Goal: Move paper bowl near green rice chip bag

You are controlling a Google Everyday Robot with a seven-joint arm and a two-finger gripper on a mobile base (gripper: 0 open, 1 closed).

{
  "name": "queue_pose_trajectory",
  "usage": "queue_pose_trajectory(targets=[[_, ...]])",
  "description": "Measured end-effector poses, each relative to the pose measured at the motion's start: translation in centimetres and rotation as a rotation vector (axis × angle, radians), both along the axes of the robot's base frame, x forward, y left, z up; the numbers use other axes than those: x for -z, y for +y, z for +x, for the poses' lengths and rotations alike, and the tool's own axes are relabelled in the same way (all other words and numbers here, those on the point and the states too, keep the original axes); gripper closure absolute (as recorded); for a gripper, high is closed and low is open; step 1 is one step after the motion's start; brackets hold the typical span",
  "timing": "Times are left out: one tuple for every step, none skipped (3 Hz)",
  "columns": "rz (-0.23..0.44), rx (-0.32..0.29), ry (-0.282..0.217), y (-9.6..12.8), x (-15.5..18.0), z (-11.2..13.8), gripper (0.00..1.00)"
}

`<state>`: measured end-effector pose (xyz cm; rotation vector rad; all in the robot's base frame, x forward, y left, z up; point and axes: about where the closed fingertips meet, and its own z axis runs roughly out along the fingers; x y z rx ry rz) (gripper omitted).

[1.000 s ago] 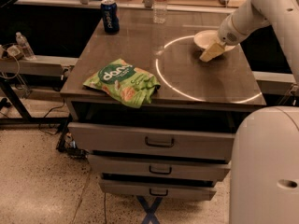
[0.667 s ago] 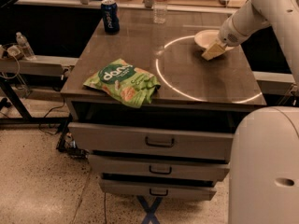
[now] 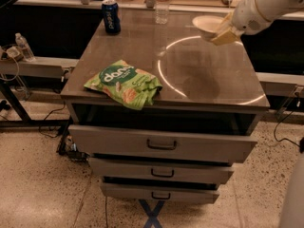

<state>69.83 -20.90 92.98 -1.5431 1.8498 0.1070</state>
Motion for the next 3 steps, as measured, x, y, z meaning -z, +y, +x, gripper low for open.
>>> queue_pose_trajectory(targets=[[-0.002, -0.030, -0.027, 0.9, -1.1, -0.7, 1.00], [-0.005, -0.198, -0.013, 6.7, 1.8, -1.9, 1.00], [-0.022, -0.331, -0.012, 10.1, 3.8, -3.0, 1.00]])
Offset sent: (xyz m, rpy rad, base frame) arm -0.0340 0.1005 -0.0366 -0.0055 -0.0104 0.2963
